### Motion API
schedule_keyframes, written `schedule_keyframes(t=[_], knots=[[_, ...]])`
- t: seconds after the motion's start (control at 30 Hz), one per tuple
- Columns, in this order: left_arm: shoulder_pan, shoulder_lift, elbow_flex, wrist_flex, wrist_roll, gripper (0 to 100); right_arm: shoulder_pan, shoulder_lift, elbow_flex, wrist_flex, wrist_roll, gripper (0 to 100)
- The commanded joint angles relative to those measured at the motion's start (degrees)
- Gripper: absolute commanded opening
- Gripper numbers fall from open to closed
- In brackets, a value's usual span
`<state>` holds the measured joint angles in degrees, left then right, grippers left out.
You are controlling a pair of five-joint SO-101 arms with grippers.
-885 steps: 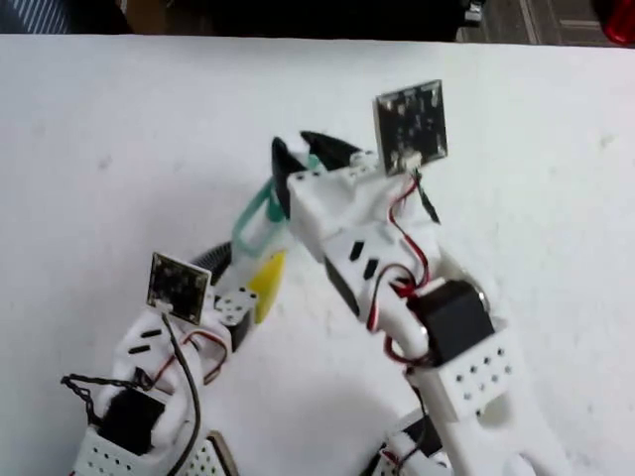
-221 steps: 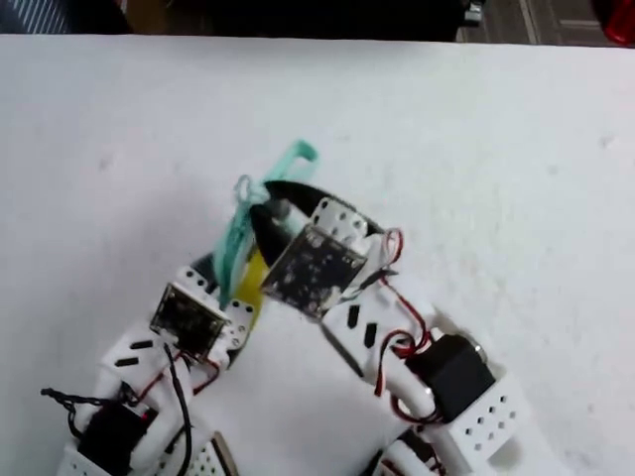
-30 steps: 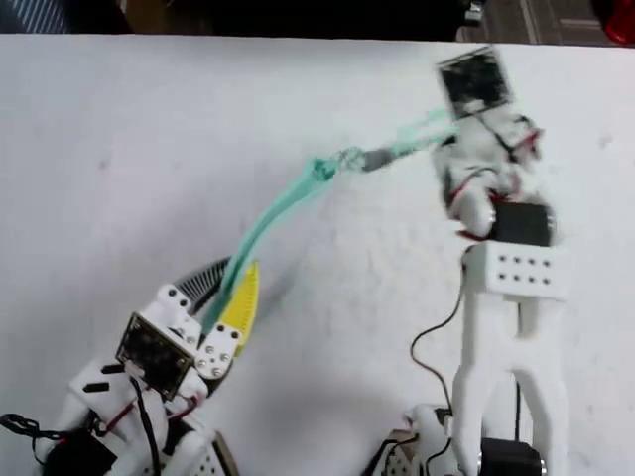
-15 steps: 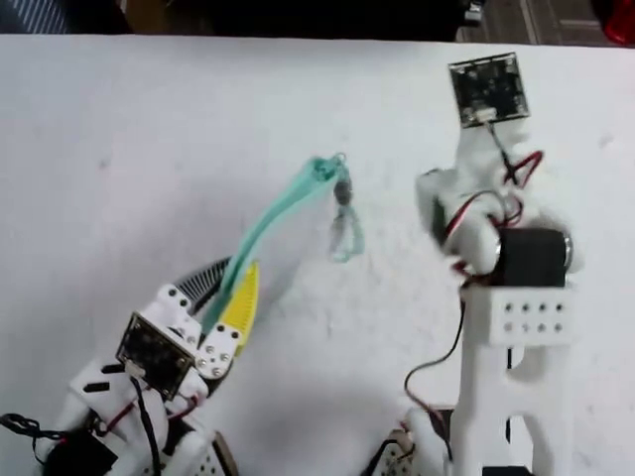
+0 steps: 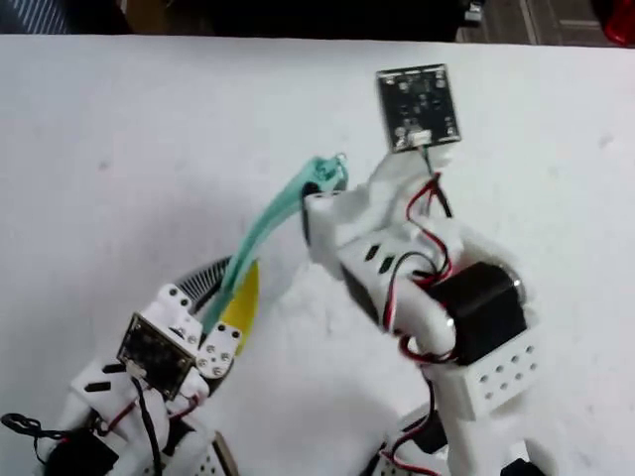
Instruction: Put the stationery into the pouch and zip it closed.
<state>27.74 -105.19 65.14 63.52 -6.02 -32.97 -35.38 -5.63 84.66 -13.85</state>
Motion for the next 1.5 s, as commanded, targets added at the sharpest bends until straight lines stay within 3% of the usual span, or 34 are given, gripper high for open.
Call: schedule_keyframes(t=[0.0, 0.17, 0.37, 0.83, 0.93, 1.2, 1.3, 1.47], knots=[[-0.4, 0.2, 1.2, -0.3, -0.4, 2, -3.6, -1.2, -2.2, -4.7, -0.5, 40.8], [-0.4, 0.2, 1.2, -0.3, -0.4, 2, -8.1, 0.7, -1.8, -6.6, -0.5, 40.8], [-0.4, 0.2, 1.2, -0.2, -0.4, 2, -5.2, 9.2, -2.2, -3.0, -4.3, 40.8], [-0.4, 0.2, 2.4, -0.7, -0.4, 2, -6.2, 18.3, -4.5, 5.1, -2.8, 40.6], [-0.2, 0.2, 2.5, -0.9, -2.0, 2, -6.5, 19.6, -6.3, 7.7, 2.2, 34.4], [0.0, 0.2, 2.5, -1.0, -2.5, 2, -6.2, 27.2, -6.9, 8.1, 8.0, 1.1], [0.0, 0.2, 2.4, -0.9, -2.6, 3, -6.0, 28.6, -7.0, 8.1, 8.1, 2.2], [-0.4, 0.2, 2.5, -0.6, -2.3, 19, -6.0, 28.7, -7.8, 7.7, 8.1, 1.6]])
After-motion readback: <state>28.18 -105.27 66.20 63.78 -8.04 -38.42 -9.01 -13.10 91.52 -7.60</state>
